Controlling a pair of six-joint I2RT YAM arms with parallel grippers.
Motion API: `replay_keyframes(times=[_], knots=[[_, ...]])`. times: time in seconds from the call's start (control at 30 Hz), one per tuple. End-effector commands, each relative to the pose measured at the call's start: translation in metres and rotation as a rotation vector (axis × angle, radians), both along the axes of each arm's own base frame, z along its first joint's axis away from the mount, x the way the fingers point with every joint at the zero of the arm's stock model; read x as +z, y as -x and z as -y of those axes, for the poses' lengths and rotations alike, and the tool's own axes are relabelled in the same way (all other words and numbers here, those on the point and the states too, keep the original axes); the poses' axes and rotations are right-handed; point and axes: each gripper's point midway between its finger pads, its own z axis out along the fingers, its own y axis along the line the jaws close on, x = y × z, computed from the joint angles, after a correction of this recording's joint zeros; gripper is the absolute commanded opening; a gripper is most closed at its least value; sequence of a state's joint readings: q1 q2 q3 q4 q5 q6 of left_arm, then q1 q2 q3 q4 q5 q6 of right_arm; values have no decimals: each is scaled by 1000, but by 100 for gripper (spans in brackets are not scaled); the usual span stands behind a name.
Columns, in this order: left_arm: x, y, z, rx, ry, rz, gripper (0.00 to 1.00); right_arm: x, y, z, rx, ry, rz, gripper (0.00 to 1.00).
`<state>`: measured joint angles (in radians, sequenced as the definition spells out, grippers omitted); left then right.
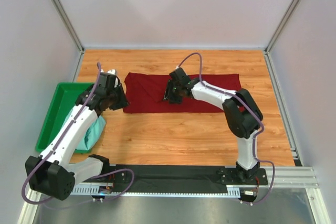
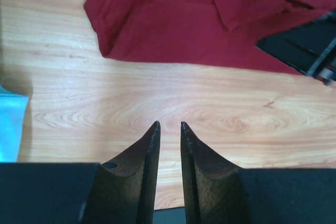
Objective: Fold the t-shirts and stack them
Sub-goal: Fold the tshirt
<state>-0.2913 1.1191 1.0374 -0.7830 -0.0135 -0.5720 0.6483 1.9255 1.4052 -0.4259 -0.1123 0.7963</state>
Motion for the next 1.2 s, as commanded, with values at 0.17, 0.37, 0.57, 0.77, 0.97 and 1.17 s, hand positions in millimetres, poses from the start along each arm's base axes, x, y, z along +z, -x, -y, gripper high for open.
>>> replay_keyframes(times=[0.17, 0.37, 0.57, 0.77, 0.97, 1.17], knots=[[-4, 12, 10, -48, 68, 6, 28, -7, -28, -36, -107, -90, 3, 38], [6, 17, 2, -51, 30, 40, 27, -14, -21, -51, -142, -140, -30, 31], [7, 16, 1, -67, 14, 39, 27, -22, -27, -57, -164, -147, -46, 36], [8, 14, -2, -68, 15, 41, 27, -31, -32, -63, -186, -150, -68, 37], [10, 12, -2, -74, 13, 44, 27, -34, -41, -68, -205, -160, -69, 31], [5, 14, -4, -69, 11, 38, 27, -23, -46, -66, -225, -162, -49, 17]])
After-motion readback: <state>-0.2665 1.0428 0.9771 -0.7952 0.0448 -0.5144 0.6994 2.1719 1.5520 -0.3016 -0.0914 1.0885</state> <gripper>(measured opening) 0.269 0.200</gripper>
